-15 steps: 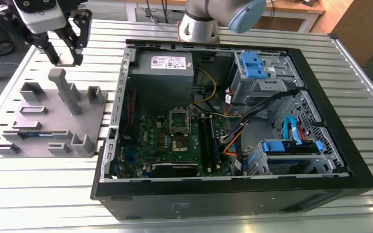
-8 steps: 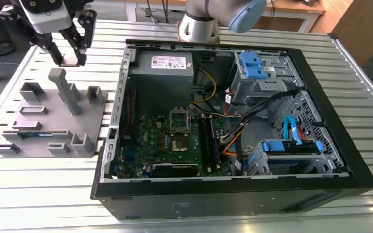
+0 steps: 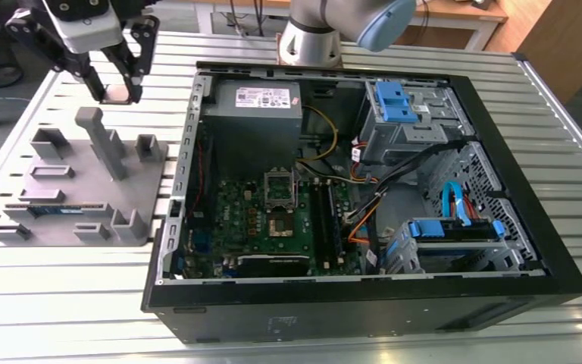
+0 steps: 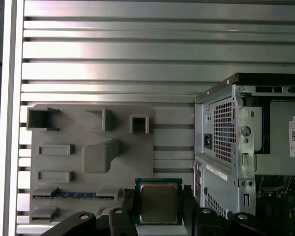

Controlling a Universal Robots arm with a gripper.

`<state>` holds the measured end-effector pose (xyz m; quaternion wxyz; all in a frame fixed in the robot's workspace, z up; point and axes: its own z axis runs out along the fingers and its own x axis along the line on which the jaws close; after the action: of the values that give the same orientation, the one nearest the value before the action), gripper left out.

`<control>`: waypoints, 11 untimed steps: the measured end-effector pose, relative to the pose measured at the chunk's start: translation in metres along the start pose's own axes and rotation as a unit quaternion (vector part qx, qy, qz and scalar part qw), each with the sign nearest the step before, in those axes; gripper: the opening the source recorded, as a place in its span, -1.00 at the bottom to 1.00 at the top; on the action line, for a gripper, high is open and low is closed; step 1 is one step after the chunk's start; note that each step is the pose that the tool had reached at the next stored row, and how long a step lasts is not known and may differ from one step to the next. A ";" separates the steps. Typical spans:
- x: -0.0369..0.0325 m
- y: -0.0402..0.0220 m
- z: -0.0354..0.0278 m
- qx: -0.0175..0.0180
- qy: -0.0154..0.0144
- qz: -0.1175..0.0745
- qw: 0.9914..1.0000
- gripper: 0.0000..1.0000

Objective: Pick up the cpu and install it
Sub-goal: 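Pick up the cpu and move it towards the insertion slot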

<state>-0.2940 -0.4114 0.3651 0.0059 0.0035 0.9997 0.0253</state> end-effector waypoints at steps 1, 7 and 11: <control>-0.0011 0.0000 0.0000 0.000 0.000 0.000 1.000 -0.06; -0.0081 0.0001 0.0001 0.000 0.000 0.000 1.000 -0.06; -0.0127 0.0001 0.0001 0.000 0.000 0.000 1.000 -0.06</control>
<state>-0.2813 -0.4114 0.3652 0.0058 0.0035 0.9997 0.0253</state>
